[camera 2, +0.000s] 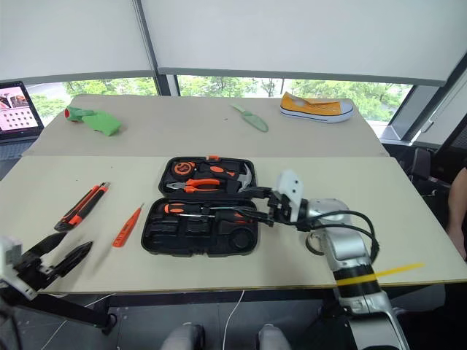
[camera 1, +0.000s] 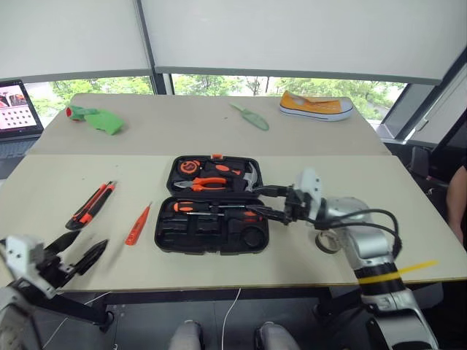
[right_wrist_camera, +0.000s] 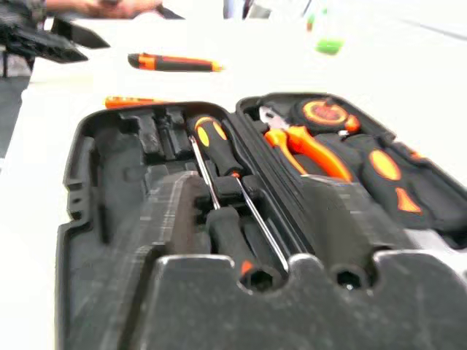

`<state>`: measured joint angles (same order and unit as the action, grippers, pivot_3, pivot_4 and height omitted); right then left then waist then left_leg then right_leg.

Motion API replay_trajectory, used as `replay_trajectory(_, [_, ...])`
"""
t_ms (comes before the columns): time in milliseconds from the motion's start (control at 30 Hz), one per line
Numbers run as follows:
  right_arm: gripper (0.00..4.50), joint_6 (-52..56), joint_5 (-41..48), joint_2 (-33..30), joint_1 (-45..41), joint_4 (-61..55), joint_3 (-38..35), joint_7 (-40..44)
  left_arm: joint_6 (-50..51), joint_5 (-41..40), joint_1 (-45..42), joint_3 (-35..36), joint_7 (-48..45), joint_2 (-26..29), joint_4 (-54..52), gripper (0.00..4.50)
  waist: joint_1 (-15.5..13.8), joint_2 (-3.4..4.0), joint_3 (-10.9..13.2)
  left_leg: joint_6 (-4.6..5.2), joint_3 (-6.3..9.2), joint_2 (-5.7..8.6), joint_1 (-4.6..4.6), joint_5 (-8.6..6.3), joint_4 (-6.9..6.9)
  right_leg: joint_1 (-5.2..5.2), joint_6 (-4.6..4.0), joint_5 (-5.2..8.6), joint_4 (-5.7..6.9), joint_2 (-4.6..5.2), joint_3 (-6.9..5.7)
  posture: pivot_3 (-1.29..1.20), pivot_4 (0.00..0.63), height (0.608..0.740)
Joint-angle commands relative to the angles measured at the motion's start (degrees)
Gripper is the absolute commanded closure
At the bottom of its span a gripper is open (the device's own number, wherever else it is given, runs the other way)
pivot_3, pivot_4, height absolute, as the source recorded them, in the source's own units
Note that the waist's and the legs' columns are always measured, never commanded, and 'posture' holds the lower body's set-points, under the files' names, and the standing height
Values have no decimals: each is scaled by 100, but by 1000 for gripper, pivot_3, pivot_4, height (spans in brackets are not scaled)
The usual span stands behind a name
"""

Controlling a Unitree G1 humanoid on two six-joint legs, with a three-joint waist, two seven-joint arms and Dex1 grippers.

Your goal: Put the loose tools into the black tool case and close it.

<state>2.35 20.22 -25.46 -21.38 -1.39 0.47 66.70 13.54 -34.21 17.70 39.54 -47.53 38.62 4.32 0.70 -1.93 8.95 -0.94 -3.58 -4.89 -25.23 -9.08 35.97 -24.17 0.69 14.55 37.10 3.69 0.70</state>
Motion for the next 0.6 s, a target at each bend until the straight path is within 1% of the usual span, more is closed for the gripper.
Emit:
replay_trajectory(33, [54,-3,513,-379,617,-855,-596,-30,834,-179,476,584,448,189,-255,0,4,0,0,-1,0,0,1,0,1,1,0,0,-1,2,2,0,150,740])
replay_trajectory(100, [54,4,522,-570,873,-979,-672,-66,867,-165,610,632,389,198,-369,0,0,1,1,-4,-5,8,5,-2,1,0,0,0,0,15,3,0,150,740])
replay_trajectory(133, [54,-30,516,-613,946,-993,-721,-127,940,-209,635,646,376,198,-463,0,-5,0,0,-37,-8,8,8,-22,2,-1,-4,3,-1,19,1,0,150,740])
replay_trajectory(167, [54,-45,523,-645,991,-1004,-758,-177,1024,-274,638,644,367,194,-573,0,-8,-3,0,-46,-8,8,11,-28,2,-2,-23,16,-2,21,-3,0,150,740])
replay_trajectory(233, [54,-127,491,-709,964,-998,-777,-203,1356,-435,574,490,350,269,-914,0,-17,-9,-2,-55,-8,6,23,-33,2,-10,-16,23,-5,26,-12,0,150,740])
replay_trajectory(333, [54,-85,589,-777,777,-1095,-713,-150,2150,-706,243,151,510,540,-1431,0,-40,-9,-2,-58,-8,13,31,-35,1,-7,-12,20,-5,43,-19,0,150,740])
replay_trajectory(433, [54,-63,641,-836,491,-1125,-624,-67,2988,-776,-356,-297,1022,833,-1837,0,-60,-8,-1,-59,-8,17,31,-34,1,-6,-8,15,-4,44,-18,0,150,740])
replay_trajectory(467, [54,-56,653,-849,391,-1124,-596,-57,3422,-861,-597,-417,1326,880,-1952,0,-61,-8,-1,-58,-8,18,31,-33,2,-3,-8,15,-3,41,-16,0,150,740])
replay_trajectory(533, [54,-16,667,-867,219,-1095,-558,-51,4059,-857,-1069,-621,1915,874,-2049,0,-57,-10,-2,-58,-8,19,29,-30,3,14,-1,9,-1,31,-3,0,150,740])
replay_trajectory(567, [54,18,675,-873,143,-1078,-538,-56,4312,-872,-1359,-713,2218,798,-2110,0,-56,-11,-3,-32,-8,19,28,-12,4,15,19,-15,-1,22,6,0,150,740])
replay_trajectory(600, [54,37,682,-877,102,-1062,-526,-59,4469,-877,-1552,-763,2406,732,-2155,0,-55,-12,-3,-13,-8,18,28,0,5,15,15,-15,0,18,9,0,150,740])
